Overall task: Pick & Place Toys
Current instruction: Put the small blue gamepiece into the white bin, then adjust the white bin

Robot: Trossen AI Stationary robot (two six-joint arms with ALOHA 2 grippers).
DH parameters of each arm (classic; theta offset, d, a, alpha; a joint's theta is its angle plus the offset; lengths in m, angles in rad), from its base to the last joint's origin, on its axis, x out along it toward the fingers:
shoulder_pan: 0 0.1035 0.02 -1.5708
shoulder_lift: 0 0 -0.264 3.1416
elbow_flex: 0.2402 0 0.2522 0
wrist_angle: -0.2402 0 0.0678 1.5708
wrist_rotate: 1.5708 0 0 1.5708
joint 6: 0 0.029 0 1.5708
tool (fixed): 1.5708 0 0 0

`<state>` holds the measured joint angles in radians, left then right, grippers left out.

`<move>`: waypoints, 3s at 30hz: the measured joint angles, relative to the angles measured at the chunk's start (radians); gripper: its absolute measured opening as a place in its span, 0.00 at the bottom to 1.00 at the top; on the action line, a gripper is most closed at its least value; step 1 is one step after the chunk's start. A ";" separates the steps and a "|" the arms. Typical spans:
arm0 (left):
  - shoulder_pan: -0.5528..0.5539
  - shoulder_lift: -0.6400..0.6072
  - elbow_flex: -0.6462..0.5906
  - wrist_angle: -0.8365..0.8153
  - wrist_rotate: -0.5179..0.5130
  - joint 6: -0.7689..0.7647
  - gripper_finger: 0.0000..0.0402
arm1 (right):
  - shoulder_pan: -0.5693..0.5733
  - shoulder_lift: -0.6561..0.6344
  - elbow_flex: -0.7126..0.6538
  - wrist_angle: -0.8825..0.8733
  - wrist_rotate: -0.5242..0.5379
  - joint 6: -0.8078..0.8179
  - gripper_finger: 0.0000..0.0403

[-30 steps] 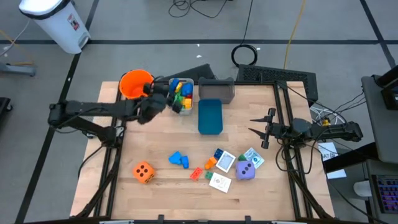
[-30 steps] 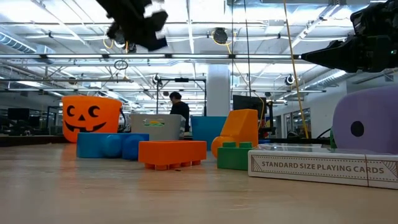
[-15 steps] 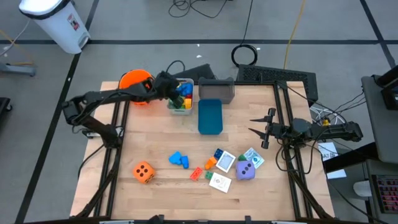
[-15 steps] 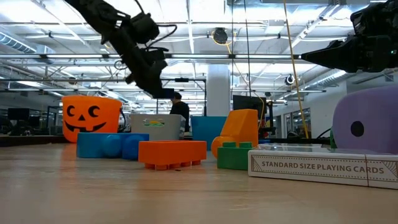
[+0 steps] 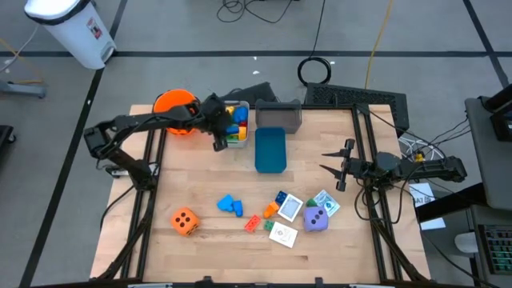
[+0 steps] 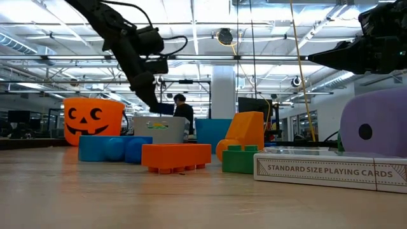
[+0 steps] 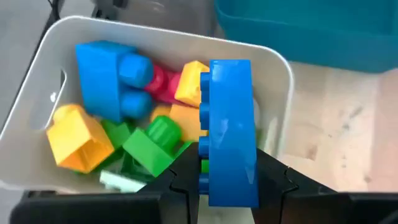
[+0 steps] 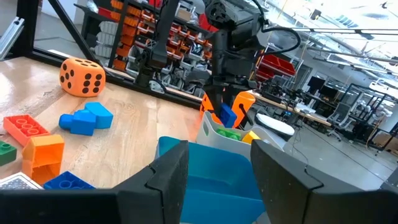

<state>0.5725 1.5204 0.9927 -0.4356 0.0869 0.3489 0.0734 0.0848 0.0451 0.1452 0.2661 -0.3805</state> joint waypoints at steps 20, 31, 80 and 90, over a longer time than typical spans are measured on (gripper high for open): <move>-0.092 0.090 0.001 0.039 -0.277 0.011 0.60 | 0.000 0.000 0.000 0.000 0.024 -0.005 0.42; -0.186 -0.017 0.000 0.000 -0.194 -0.271 0.71 | 0.000 0.000 0.000 0.000 0.023 -0.002 0.42; -0.180 -0.297 -0.595 0.469 -0.563 -0.814 0.71 | -0.001 0.012 0.000 0.010 0.023 0.002 0.42; -0.179 -0.115 -0.595 0.715 -0.622 -0.740 0.71 | -0.001 0.014 0.000 0.008 0.024 -0.006 0.42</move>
<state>0.3931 1.4057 0.3981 0.2792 -0.5350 -0.3911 0.0727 0.0990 0.0450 0.1535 0.2905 -0.3860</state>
